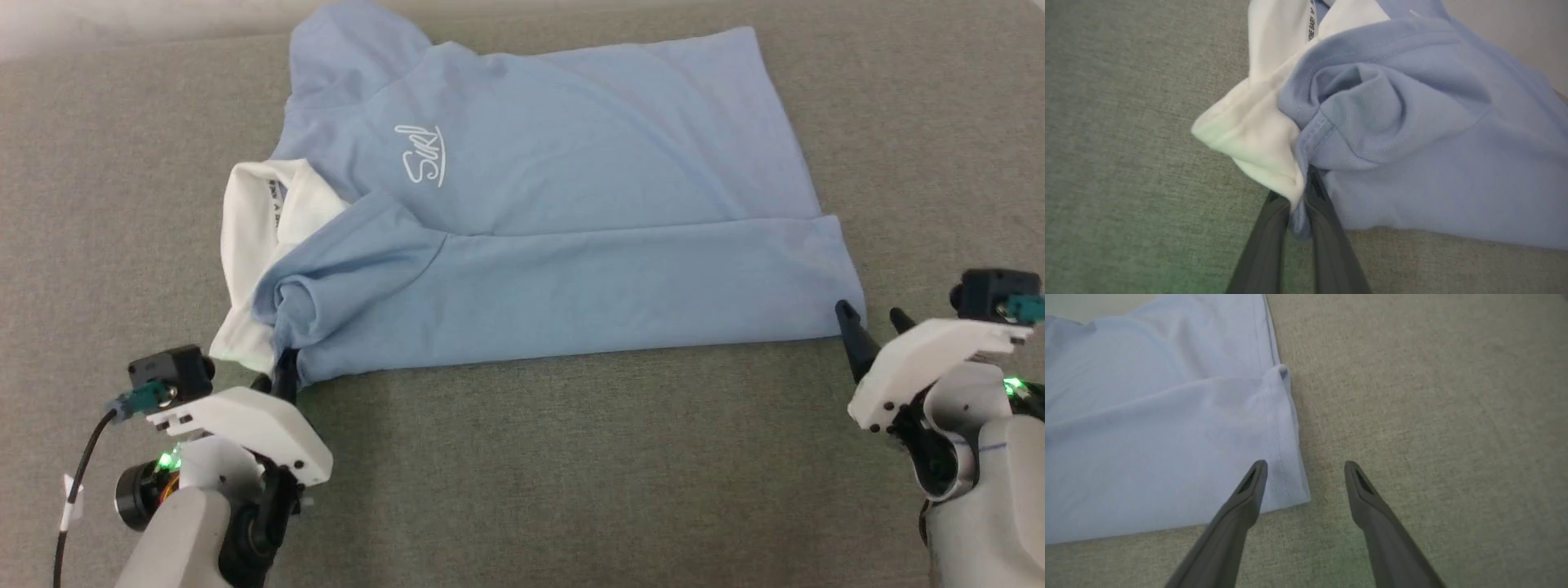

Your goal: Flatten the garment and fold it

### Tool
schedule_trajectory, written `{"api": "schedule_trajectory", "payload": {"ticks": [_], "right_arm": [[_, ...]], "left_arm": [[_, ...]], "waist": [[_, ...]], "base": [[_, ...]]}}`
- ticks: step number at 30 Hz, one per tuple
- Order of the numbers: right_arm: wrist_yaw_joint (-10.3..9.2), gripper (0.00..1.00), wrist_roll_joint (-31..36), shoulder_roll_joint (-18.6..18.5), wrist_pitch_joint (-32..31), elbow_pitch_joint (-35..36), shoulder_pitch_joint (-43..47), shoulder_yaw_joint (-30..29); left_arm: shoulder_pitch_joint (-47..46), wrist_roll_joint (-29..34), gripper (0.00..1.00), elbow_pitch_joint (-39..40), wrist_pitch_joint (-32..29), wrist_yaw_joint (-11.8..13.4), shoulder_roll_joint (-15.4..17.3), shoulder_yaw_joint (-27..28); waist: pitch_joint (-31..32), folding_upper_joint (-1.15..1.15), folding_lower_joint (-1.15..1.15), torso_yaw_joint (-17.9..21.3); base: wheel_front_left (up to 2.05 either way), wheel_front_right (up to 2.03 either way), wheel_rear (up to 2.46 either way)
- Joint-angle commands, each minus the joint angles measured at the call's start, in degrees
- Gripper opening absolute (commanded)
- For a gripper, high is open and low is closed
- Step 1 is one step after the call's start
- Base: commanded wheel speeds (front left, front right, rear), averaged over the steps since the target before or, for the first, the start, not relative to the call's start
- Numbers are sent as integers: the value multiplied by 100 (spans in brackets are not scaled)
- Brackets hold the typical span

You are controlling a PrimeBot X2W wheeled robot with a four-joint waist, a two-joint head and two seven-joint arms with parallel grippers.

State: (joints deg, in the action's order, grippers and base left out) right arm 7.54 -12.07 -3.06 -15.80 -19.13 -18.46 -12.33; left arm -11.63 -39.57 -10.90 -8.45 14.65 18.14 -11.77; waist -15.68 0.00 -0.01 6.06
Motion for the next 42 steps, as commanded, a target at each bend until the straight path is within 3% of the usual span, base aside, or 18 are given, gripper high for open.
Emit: {"api": "schedule_trajectory", "payload": {"ticks": [1,6,7,10,13,20,28,34,42], "right_arm": [[-5,100,46,18,-289,-131,-166,-67],[-5,96,453,18,-1696,-491,-582,-211],[-5,54,546,18,-1988,-504,-609,-226],[-5,0,703,18,-2722,-391,-632,-240],[-5,0,678,18,-2979,-51,-602,-237],[-5,0,382,18,-2400,1038,-110,-302],[-5,0,-117,18,-2315,2042,1162,-463],[-5,0,-365,18,-2173,1793,1728,-548],[-5,0,-241,18,-1409,817,1581,-395]], "left_arm": [[-79,47,0,0,14,-46,-36,-60],[-268,95,0,-1,66,-100,-111,-171],[-288,105,0,1,79,-113,-119,-193],[-324,160,0,30,177,-155,-123,-241],[-338,262,0,35,348,-170,-87,-262],[-20,513,0,216,830,-49,28,-228],[993,573,0,866,534,303,203,-316],[1450,497,0,1111,242,444,285,-364],[1568,369,0,899,-44,466,225,-498]], "waist": [[-104,0,1,-121],[-230,0,1,-293],[-240,0,1,-311],[-258,0,1,-351],[-239,0,1,-368],[110,0,1,-361],[476,0,1,-307],[467,0,1,-290],[358,0,1,-249]], "base": [[0,0,0],[0,0,0],[0,0,0],[0,0,0],[0,0,0],[0,0,0],[0,0,0],[0,0,0],[0,0,0]]}}
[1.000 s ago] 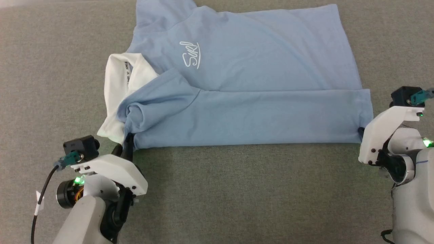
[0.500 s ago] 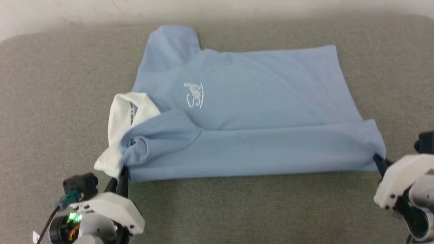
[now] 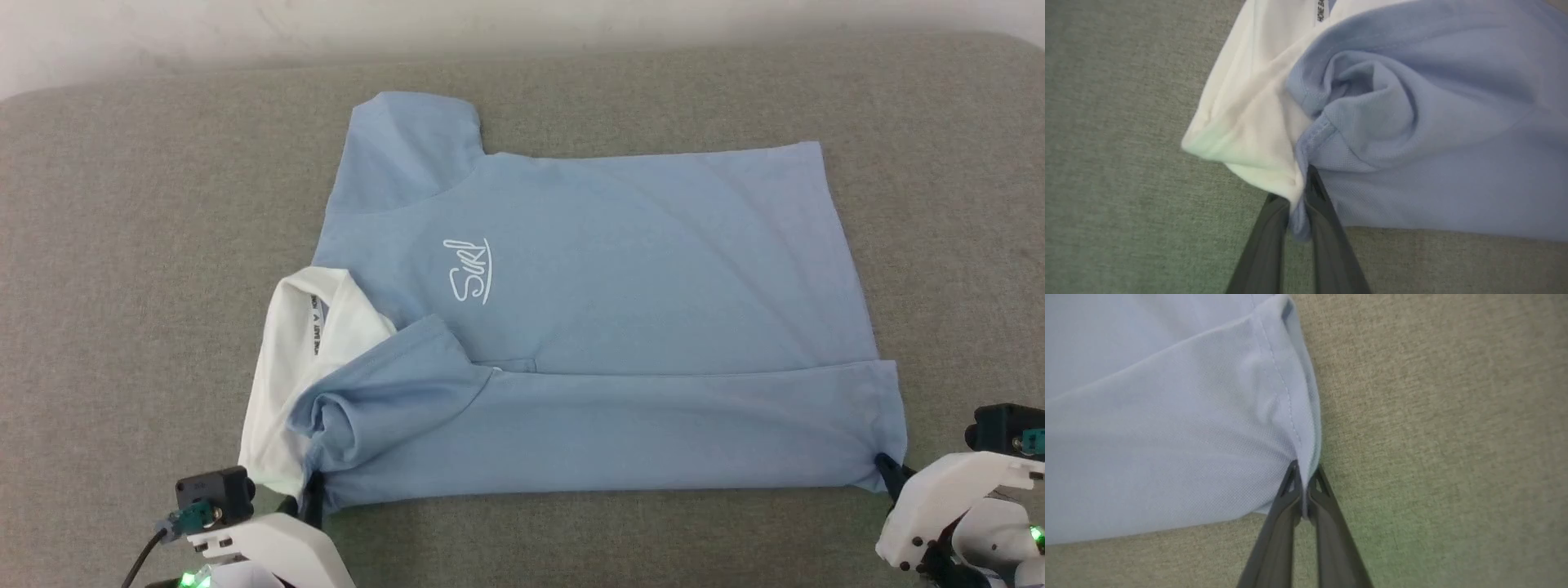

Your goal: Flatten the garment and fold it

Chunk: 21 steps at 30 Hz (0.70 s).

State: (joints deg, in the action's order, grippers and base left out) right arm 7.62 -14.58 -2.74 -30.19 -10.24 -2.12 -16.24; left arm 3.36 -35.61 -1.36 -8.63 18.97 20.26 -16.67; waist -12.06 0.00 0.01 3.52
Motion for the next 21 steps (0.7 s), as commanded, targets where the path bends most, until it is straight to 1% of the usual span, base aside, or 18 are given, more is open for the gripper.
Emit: {"api": "schedule_trajectory", "payload": {"ticks": [1,2,3,4,5,9,13,17,21], "right_arm": [[-13,0,11,-14,94,-157,-87,10],[-13,2,11,-14,163,-222,-113,18],[-13,31,12,-14,224,-271,-128,35],[-13,82,9,-14,290,-298,-132,54],[-13,100,13,-14,363,-307,-124,59],[-13,100,-70,-14,813,-150,-58,112],[-13,100,-52,-14,1406,196,7,324],[-13,100,85,-18,2287,581,-68,669],[-13,100,237,-149,3073,779,-202,976]], "left_arm": [[80,-46,0,-103,-53,18,5,-30],[89,-87,18,-142,-74,-9,-13,-40],[101,-149,44,-173,-94,-33,-45,-38],[113,-183,92,-200,-111,-54,-58,-45],[126,-196,100,-222,-123,-72,-57,-59],[208,-227,100,-142,-13,-73,-29,14],[359,-89,100,178,173,13,147,124],[406,216,100,701,426,136,384,224],[37,609,100,990,787,124,641,318]], "waist": [[-1,0,-1,9],[5,0,-1,11],[19,0,-1,10],[42,0,-1,5],[77,0,-1,-2],[223,0,-1,-24],[289,0,-1,43],[231,0,-1,134],[62,0,-1,190]], "base": [[0,0,0],[0,0,0],[0,0,0],[0,0,0],[0,0,0],[0,0,0],[0,0,0],[0,0,0],[0,0,0]]}}
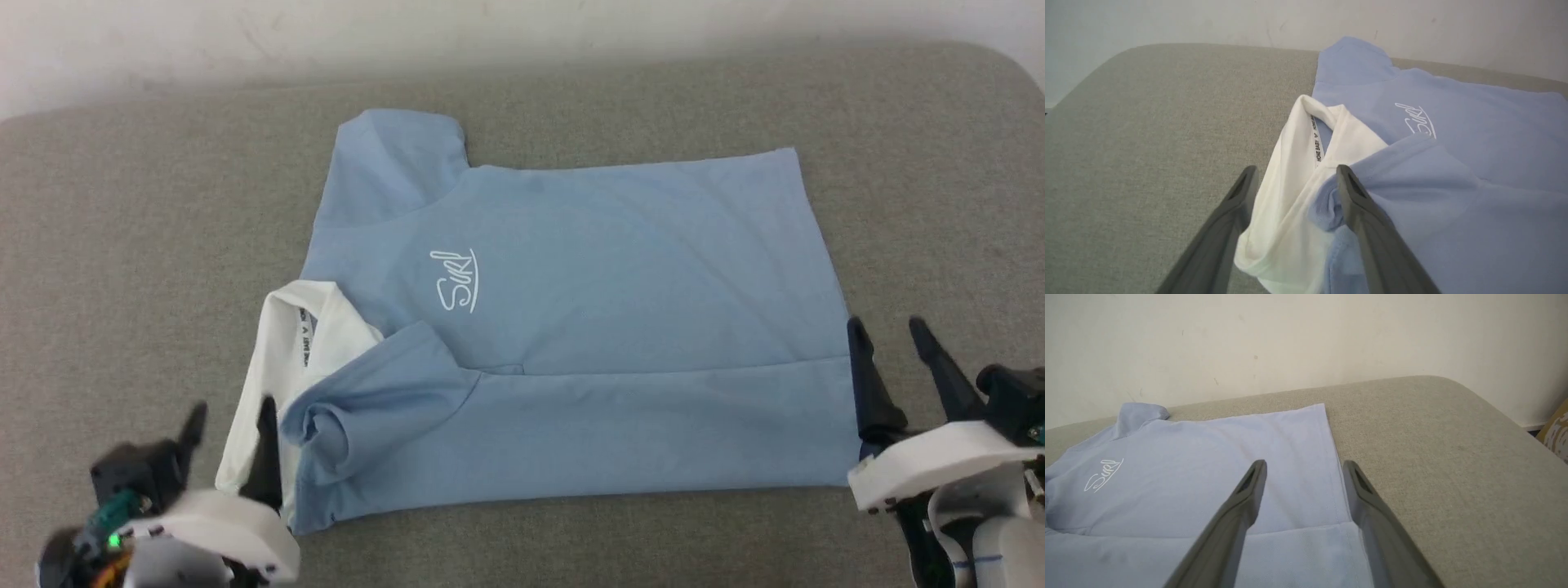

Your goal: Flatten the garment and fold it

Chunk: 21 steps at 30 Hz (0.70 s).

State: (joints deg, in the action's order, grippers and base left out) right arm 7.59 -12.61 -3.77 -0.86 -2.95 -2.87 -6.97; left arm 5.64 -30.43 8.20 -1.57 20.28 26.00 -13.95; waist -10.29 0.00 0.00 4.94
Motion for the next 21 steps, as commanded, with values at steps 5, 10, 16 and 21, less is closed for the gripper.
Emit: {"api": "schedule_trajectory", "payload": {"ticks": [5,10,16,21], "right_arm": [[-10,100,97,-188,800,188,-404,318],[-10,100,99,-380,982,256,-740,542],[-10,100,28,-419,922,503,-1194,778],[-10,100,-32,-385,897,645,-1446,891]], "left_arm": [[-1253,485,100,1,537,-343,301,21],[-2736,463,100,-580,324,-997,493,-119],[-4476,207,100,-1538,-547,-1665,710,-205],[-5402,56,100,-2124,-1361,-1854,810,-257]], "waist": [[-462,0,0,124],[-1003,0,0,232],[-1702,0,0,478],[-2126,0,0,677]], "base": [[0,0,0],[0,0,0],[0,0,0],[0,0,0]]}}
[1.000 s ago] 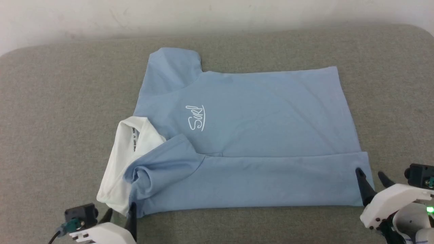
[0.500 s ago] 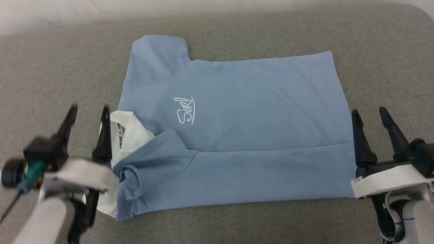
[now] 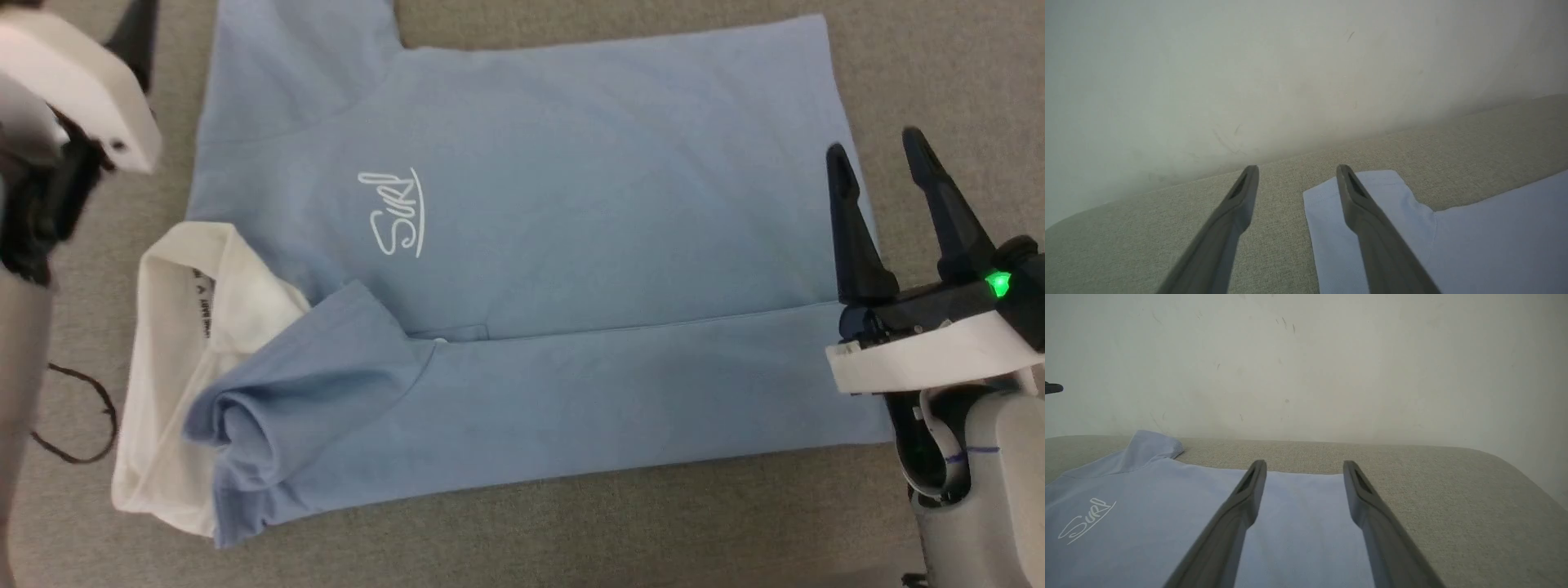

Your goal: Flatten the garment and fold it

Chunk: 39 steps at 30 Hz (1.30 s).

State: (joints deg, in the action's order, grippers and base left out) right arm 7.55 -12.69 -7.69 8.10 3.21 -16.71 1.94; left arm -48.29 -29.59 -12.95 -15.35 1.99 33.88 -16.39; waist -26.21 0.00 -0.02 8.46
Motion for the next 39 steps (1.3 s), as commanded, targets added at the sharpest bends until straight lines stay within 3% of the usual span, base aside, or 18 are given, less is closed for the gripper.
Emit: {"api": "schedule_trajectory", "payload": {"ticks": [1,11,24,25,27,32,39], "right_arm": [[-6,100,-32,28,7,62,-108,17],[-6,100,-110,181,86,121,-336,183],[-6,100,-186,280,258,-82,-418,283],[-6,100,-188,279,259,-90,-421,284],[-6,100,-151,222,192,-101,-453,295],[-6,100,-54,-15,-198,-117,-1041,300],[-6,100,-80,-70,-1781,-932,-2656,50]], "left_arm": [[-195,-72,100,-148,-237,-27,39,-23],[-1295,-495,100,-679,-2076,308,217,139],[-1308,-745,99,-509,-3355,708,429,117],[-1264,-772,48,-478,-3459,688,446,84],[-1220,-787,0,-360,-3481,674,476,78],[-1231,-611,0,-175,-3183,602,561,23],[-1382,-541,0,-171,-2931,521,447,-70]], "waist": [[-617,0,2,370],[-1215,0,2,751],[-1320,0,2,917],[-1310,0,2,917],[-1302,0,2,903],[-1300,0,2,850],[-1364,0,2,671]], "base": [[0,0,0],[0,0,0],[0,0,0],[0,0,0],[0,0,0],[0,0,0],[0,0,0]]}}
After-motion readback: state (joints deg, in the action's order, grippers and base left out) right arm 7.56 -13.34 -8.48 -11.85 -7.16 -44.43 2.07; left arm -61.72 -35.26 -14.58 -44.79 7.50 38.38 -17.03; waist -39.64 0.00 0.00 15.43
